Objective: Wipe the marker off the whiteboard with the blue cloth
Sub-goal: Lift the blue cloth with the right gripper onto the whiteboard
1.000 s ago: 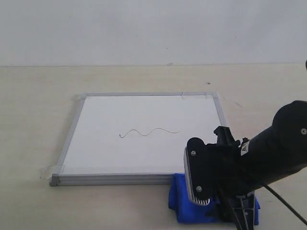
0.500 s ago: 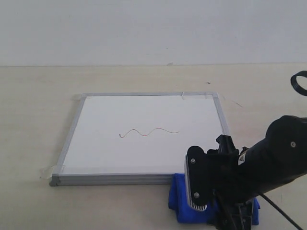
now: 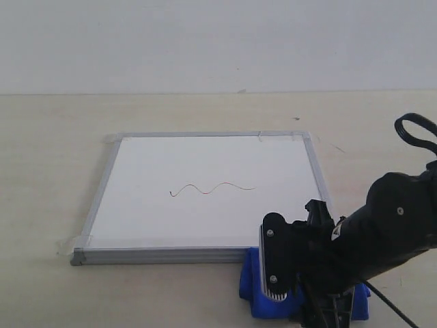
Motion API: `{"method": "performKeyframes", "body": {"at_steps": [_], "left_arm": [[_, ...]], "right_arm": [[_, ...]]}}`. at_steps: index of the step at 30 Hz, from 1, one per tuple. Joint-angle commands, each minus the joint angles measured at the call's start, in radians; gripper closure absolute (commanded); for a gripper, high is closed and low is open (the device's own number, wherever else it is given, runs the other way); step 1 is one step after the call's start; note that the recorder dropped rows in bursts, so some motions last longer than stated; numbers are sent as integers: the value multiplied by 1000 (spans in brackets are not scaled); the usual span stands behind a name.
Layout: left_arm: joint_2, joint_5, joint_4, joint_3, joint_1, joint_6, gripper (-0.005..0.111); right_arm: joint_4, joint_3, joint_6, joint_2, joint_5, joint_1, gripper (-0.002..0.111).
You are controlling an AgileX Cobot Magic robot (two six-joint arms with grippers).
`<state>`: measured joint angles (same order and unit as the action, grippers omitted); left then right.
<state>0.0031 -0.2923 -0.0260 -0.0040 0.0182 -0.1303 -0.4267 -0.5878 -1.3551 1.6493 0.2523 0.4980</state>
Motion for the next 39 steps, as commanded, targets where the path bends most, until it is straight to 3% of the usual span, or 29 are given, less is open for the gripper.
{"method": "performKeyframes", "body": {"at_steps": [1,6,8,14,21,24,31,34,39], "left_arm": [[-3,-3,8,4,3,5,102],[-3,-3,8,4,3,5,102],[-3,-3,8,4,3,5,102],[-3,-3,8,4,3,5,102],[-3,-3,8,4,3,5,102],[-3,-3,8,4,3,5,102],[-3,-3,8,4,3,5,102],[-3,-3,8,4,3,5,102],[-3,-3,8,4,3,5,102]], "right_arm": [[13,5,13,25,-22,-1,55],[13,5,109,25,-9,-1,99],[13,5,173,25,0,-1,108],[11,-103,365,-5,181,-1,108],[71,-360,637,-128,396,-1,108],[215,-446,848,-151,340,-1,108],[798,-563,1481,0,329,-1,108],[889,-612,1572,111,340,-9,108],[840,-676,1593,275,315,-64,108]]}}
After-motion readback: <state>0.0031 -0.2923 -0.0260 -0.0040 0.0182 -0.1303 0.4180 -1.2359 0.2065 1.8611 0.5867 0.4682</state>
